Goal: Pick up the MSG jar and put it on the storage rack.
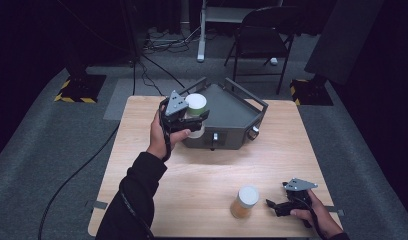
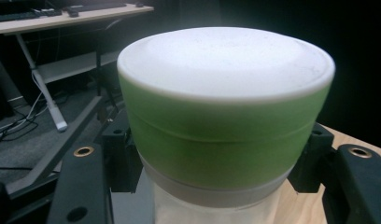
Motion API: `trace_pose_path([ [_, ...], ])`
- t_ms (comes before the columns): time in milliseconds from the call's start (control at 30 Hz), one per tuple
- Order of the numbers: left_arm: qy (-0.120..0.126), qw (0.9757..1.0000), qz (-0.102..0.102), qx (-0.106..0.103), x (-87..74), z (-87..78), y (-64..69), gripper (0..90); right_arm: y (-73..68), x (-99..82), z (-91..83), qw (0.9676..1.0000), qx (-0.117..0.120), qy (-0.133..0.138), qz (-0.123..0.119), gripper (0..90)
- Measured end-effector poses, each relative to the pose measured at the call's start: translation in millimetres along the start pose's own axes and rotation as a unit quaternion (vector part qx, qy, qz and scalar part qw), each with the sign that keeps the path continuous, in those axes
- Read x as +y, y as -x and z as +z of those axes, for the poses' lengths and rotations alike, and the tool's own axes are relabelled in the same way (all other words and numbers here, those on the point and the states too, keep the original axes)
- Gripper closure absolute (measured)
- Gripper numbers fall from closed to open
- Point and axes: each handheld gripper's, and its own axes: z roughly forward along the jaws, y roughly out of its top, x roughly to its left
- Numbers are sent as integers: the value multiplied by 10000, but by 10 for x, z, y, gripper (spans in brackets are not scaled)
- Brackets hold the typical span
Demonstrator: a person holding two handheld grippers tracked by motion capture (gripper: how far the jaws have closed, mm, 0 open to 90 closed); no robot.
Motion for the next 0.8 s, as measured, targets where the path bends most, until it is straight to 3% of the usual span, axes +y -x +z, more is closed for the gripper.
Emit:
trace_pose_path([
  [800, -33, 9996, -96, 261, 138, 460, -157, 345, 6, -1, -1, 10000, 17, 0, -11, 0],
])
